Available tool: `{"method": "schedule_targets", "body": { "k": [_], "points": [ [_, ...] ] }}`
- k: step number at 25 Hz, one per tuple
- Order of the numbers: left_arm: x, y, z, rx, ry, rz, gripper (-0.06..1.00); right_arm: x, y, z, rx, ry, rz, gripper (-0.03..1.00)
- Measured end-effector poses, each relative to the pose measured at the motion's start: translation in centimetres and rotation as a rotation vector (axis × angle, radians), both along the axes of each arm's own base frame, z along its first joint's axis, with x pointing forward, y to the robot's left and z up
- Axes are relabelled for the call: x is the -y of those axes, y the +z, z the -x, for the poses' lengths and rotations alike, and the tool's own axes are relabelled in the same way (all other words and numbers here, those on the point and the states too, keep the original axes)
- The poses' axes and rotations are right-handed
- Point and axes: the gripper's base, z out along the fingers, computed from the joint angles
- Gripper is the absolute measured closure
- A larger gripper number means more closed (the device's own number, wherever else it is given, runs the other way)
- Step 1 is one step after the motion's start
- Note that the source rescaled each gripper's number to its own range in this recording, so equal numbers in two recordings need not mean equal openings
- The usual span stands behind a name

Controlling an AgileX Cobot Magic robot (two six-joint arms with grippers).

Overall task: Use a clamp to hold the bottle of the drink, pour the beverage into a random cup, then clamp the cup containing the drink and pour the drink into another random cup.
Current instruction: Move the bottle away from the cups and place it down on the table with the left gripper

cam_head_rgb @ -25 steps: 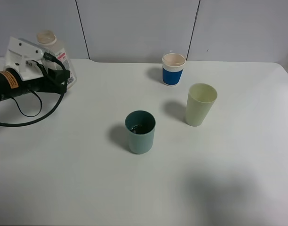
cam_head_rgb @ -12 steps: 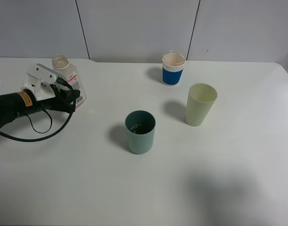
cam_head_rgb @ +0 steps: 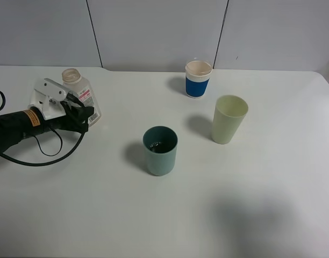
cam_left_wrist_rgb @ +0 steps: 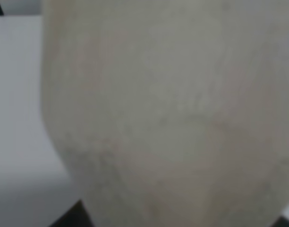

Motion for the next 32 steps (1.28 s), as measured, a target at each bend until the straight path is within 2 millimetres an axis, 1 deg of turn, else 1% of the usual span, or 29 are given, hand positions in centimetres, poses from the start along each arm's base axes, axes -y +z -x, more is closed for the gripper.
{"method": "schedule_targets", "body": {
  "k": [12,22,32],
  "points": [
    [0.07,-0.15,0.02,0.023,-0.013,-0.009,0.88,0.00,0.00,0.00,0.000,0.000,0.000,0.21],
    [0.18,-0.17,0.09,0.000,-0.014,0.025,0.88,0.00,0.00,0.00,0.000,0.000,0.000,0.21],
    [0.16,-0.26,0.12,-0.010,-0.014,0.019,0.88,0.00,0.00,0.00,0.000,0.000,0.000,0.21]
  ]
}}
